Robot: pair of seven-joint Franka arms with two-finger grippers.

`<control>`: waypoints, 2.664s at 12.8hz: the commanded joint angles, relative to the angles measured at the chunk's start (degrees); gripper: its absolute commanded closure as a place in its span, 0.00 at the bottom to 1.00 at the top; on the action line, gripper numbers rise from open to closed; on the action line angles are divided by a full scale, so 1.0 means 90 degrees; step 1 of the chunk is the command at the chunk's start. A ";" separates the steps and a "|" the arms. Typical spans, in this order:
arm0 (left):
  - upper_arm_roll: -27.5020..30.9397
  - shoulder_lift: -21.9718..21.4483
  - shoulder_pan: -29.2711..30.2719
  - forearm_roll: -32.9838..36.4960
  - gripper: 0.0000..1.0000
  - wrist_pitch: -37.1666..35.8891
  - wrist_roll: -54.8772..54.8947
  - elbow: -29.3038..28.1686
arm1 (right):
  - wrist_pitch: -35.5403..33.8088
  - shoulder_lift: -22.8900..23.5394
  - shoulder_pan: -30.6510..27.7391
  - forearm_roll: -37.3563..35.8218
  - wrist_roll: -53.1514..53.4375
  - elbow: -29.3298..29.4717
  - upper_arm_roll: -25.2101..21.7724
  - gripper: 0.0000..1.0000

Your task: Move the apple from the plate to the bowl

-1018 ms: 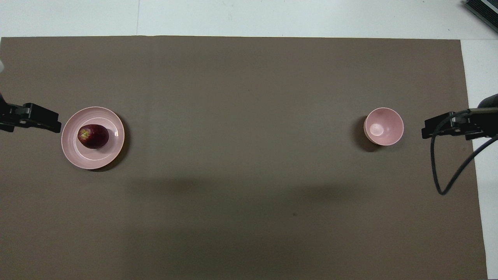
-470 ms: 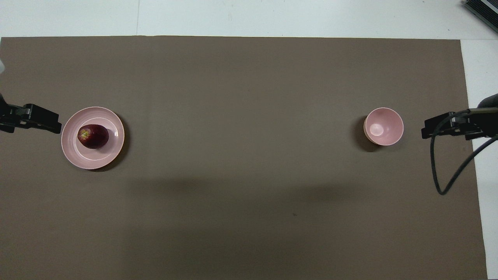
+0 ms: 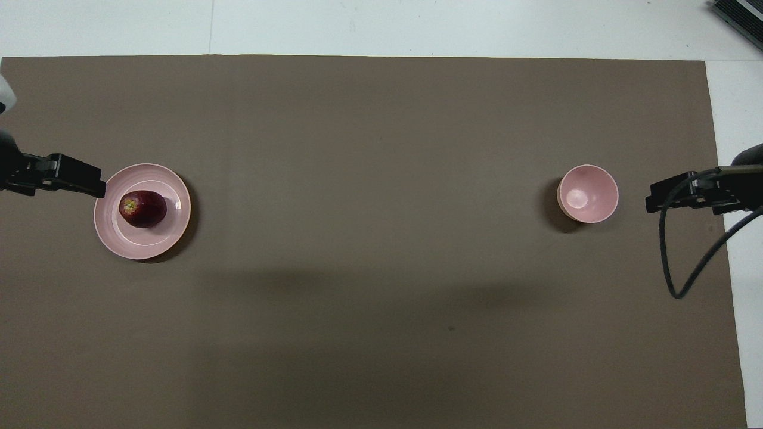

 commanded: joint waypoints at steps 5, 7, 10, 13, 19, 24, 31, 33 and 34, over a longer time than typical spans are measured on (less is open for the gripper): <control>0.0072 -0.0147 -0.0007 -0.0062 0.00 0.0141 0.0184 -0.0179 | -0.0118 0.0038 -0.0024 0.0034 -0.0118 0.0097 -0.0020 0.00; 0.0081 -0.0147 0.0003 -0.0062 0.00 0.0171 0.1099 -0.0179 | -0.0118 0.0028 -0.0024 0.0034 -0.0118 0.0106 -0.0020 0.00; 0.0081 -0.0196 0.0003 -0.0062 0.00 0.0073 0.1367 -0.0286 | -0.0118 0.0028 -0.0024 0.0034 -0.0118 0.0097 -0.0020 0.00; 0.0081 -0.0264 0.0003 -0.0062 0.00 0.0131 0.1338 -0.0403 | -0.0118 0.0028 -0.0024 0.0034 -0.0118 0.0106 -0.0020 0.00; 0.0130 -0.0313 0.0061 -0.0062 0.00 0.0745 0.1201 -0.1114 | -0.0118 0.0038 -0.0024 0.0034 -0.0118 0.0097 -0.0020 0.00; 0.0130 -0.0178 0.0286 -0.0062 0.00 0.1741 0.1182 -0.1731 | -0.0118 0.0038 -0.0024 0.0034 -0.0118 0.0097 -0.0020 0.00; 0.0130 0.0554 0.0530 -0.0052 0.00 0.3254 0.1027 -0.2600 | -0.0118 0.0028 -0.0024 0.0034 -0.0118 0.0106 -0.0020 0.00; 0.0130 0.0673 0.0521 -0.0052 0.00 0.3908 0.0957 -0.3008 | -0.0118 0.0038 -0.0024 0.0034 -0.0118 0.0097 -0.0020 0.00; 0.0130 0.0673 0.0521 -0.0052 0.00 0.4191 0.0986 -0.3281 | -0.0118 0.0038 -0.0024 0.0034 -0.0118 0.0097 -0.0020 0.00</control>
